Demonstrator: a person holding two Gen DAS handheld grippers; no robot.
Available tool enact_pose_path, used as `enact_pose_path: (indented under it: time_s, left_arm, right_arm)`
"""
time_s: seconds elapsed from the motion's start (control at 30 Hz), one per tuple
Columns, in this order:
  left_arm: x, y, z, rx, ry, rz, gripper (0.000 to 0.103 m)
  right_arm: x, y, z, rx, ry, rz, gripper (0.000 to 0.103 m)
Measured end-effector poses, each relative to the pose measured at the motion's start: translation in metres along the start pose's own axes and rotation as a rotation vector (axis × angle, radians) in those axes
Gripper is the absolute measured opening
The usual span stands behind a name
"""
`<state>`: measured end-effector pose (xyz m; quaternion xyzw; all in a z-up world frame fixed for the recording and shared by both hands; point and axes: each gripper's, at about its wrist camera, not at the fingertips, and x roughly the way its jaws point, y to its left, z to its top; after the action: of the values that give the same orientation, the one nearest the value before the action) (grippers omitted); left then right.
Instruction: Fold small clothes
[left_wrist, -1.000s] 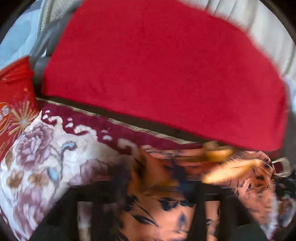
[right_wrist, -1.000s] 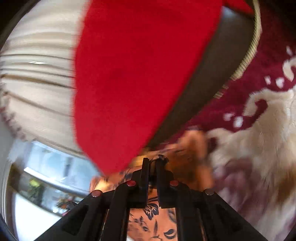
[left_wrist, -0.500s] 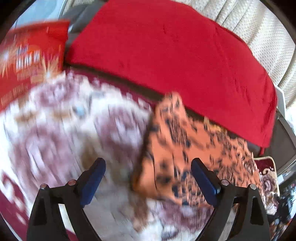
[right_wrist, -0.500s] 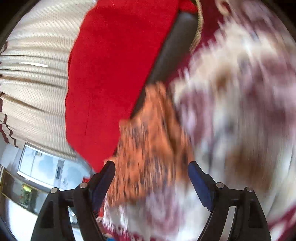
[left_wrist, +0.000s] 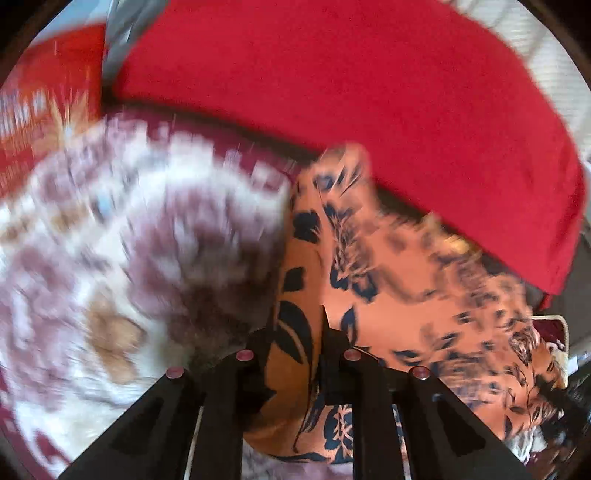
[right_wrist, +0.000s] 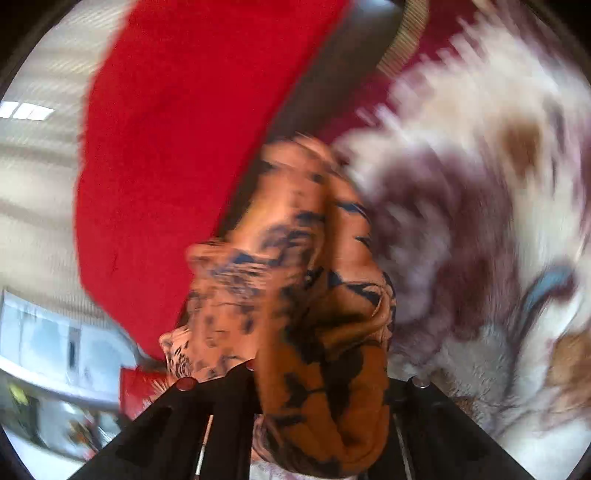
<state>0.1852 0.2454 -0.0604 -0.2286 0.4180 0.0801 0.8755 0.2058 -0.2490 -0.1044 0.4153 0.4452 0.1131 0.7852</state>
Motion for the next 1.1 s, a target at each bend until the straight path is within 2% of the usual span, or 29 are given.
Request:
enact_pose_path:
  time_s: [0.1,0.2,0.27,0.3,0.33,0.37,0.4,0.43,0.47,0.5,0.53,0.57,0.6,0.67,0.77,0.83,0.9,0.97,1.0,1.03,1.07,1.1]
  left_arm:
    - [-0.056,-0.009,-0.003,0.012,-0.069,-0.080,0.015]
    - [-0.100,-0.012,-0.033,0.048,-0.096,-0.133,0.016]
    - [-0.104,-0.005,-0.068,0.062,-0.055,-0.139,0.020]
    - [-0.096,0.002,-0.084,0.083,-0.036,-0.114,0.025]
    - [-0.087,0.008,-0.098,0.092,-0.026,-0.089,0.032]
    - [-0.071,0.018,-0.112,0.092,0.010,-0.053,0.049]
    - [-0.054,0.031,-0.125,0.073,0.075,-0.001,0.051]
    - [-0.043,0.048,-0.133,0.032,0.129,0.008,0.052]
    - [-0.047,0.059,-0.133,-0.005,0.108,-0.049,0.052]
    - [-0.058,0.070,-0.128,-0.039,0.082,-0.044,0.052]
    - [-0.067,0.073,-0.122,-0.047,0.051,0.009,0.055]
    - [-0.076,0.074,-0.114,-0.047,0.015,0.059,0.059]
    - [-0.083,0.073,-0.106,-0.036,-0.021,0.075,0.059]
    - [-0.087,0.064,-0.094,0.013,-0.056,0.057,0.059]
    - [-0.083,0.032,-0.085,0.109,-0.072,0.018,0.059]
    - [-0.080,0.004,-0.090,0.181,-0.070,-0.013,0.059]
    - [-0.073,-0.030,-0.099,0.275,-0.059,-0.071,0.060]
    - [-0.067,-0.055,-0.110,0.330,-0.045,-0.085,0.063]
    - [-0.061,-0.067,-0.116,0.368,-0.032,-0.091,0.064]
    - [-0.051,-0.078,-0.120,0.411,-0.012,-0.093,0.064]
    - [-0.044,-0.083,-0.123,0.437,0.000,-0.086,0.064]
    - [-0.034,-0.088,-0.126,0.458,0.011,-0.063,0.064]
  right_arm:
    - [-0.052,0.040,-0.003,-0.120,-0.055,0.042,0.009]
    - [-0.095,0.046,-0.019,-0.183,-0.077,0.053,0.009]
    - [-0.117,0.021,-0.039,-0.165,-0.050,0.062,0.013]
    - [-0.123,0.002,-0.053,-0.171,-0.036,0.036,0.014]
    - [-0.122,-0.012,-0.061,-0.167,-0.018,0.021,0.020]
    - [-0.115,-0.036,-0.070,-0.147,0.018,-0.001,0.026]
    - [-0.105,-0.064,-0.079,-0.110,0.078,-0.030,0.034]
    - [-0.096,-0.089,-0.084,-0.060,0.130,-0.064,0.035]
    - [-0.099,-0.114,-0.091,0.003,0.133,0.017,0.035]
    - [-0.105,-0.121,-0.089,0.019,0.115,0.046,0.039]
    - [-0.115,-0.121,-0.085,0.000,0.097,0.018,0.051]
    - [-0.124,-0.117,-0.080,-0.035,0.071,-0.015,0.059]
    - [-0.135,-0.109,-0.070,-0.077,0.023,-0.058,0.069]
    - [-0.135,-0.093,-0.052,-0.149,-0.012,-0.083,0.069]
    - [-0.113,-0.049,-0.022,-0.373,-0.002,-0.117,0.069]
    - [-0.081,-0.022,-0.004,-0.561,-0.015,-0.247,0.069]
    - [-0.045,-0.014,0.019,-0.608,0.039,-0.285,0.067]
    - [-0.021,-0.013,0.028,-0.632,0.093,-0.301,0.066]
    - [-0.012,-0.011,0.026,-0.660,0.134,-0.302,0.049]
    - [-0.004,-0.007,0.026,-0.685,0.170,-0.311,0.014]
    - [0.003,-0.006,0.023,-0.699,0.201,-0.317,0.010]
    - [0.002,0.001,0.020,-0.741,0.190,-0.335,0.008]
